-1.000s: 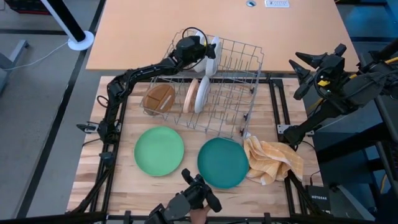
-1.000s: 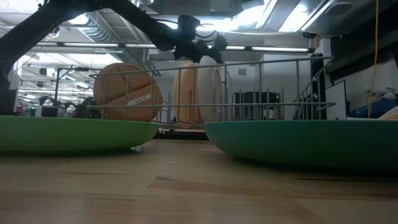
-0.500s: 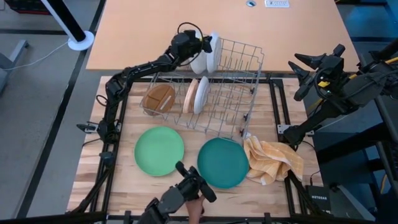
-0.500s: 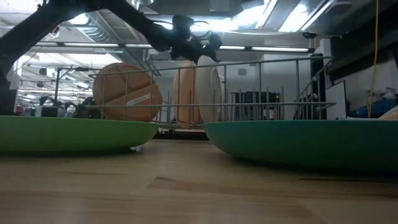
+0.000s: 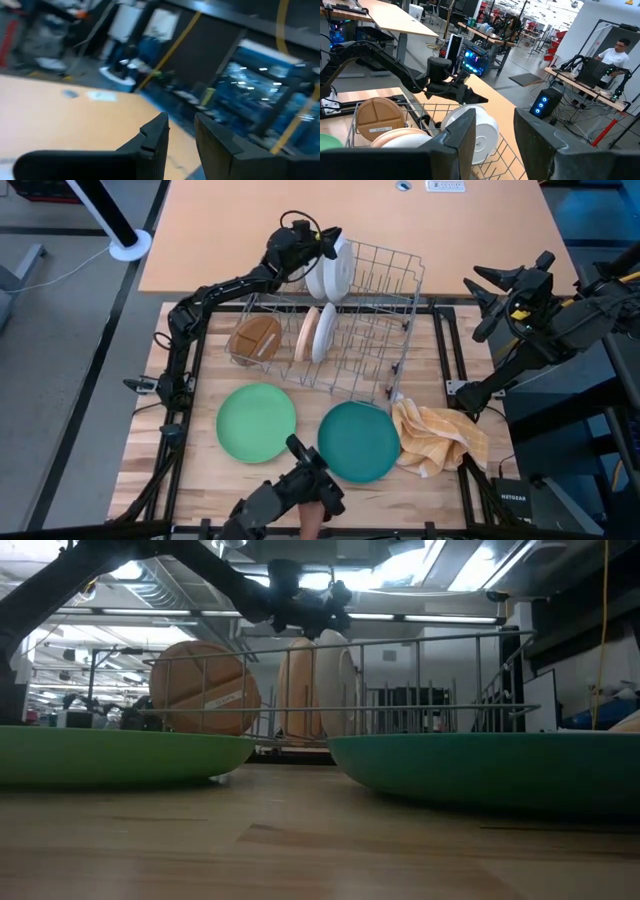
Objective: Sort dishes
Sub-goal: Put the light green plate in the dish rack
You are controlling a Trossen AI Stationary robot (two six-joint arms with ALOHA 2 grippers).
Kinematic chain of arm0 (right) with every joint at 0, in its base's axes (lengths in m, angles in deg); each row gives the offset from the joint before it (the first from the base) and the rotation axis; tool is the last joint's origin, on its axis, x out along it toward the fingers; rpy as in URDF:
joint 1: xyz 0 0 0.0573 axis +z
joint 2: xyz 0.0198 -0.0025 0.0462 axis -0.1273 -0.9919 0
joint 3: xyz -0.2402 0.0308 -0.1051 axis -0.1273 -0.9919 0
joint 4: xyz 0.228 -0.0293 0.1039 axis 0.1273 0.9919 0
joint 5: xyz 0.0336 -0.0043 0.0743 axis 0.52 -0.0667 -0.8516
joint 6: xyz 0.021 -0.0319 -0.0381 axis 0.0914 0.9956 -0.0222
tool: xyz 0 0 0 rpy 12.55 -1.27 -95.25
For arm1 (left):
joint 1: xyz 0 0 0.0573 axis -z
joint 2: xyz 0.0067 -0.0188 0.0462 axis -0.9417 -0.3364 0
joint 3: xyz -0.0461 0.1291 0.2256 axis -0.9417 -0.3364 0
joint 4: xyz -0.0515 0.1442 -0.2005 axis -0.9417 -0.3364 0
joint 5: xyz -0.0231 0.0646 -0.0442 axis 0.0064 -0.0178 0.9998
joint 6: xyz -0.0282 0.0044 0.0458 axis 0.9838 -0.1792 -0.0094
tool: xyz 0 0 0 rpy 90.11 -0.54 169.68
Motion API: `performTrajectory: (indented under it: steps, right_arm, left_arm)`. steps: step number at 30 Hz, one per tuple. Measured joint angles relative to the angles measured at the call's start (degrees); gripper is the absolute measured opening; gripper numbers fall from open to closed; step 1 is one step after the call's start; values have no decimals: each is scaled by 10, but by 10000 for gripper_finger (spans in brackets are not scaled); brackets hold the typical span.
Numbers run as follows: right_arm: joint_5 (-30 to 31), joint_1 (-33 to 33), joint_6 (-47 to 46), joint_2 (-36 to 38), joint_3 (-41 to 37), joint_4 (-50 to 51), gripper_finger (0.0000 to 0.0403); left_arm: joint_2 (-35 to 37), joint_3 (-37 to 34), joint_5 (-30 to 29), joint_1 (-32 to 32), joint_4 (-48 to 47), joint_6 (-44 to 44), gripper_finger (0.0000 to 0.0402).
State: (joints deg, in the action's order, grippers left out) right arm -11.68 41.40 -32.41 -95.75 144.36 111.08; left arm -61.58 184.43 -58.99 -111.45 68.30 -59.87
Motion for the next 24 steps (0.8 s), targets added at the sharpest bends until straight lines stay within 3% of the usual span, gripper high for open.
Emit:
performTrajectory:
  steps: [7,14,18,24]
  right_arm:
    - [0,0,2,0,0,0,137]
    - [-28,0,2,0,0,0,137]
    - [-73,0,2,0,0,0,137]
    - [-152,0,1,-9,0,0,137]
  left_arm:
    - [16,0,99,12,78,-25,86]
    - [78,0,253,47,51,-118,86]
    - [135,0,325,81,-65,-185,86]
    - [226,0,327,164,-388,-295,86]
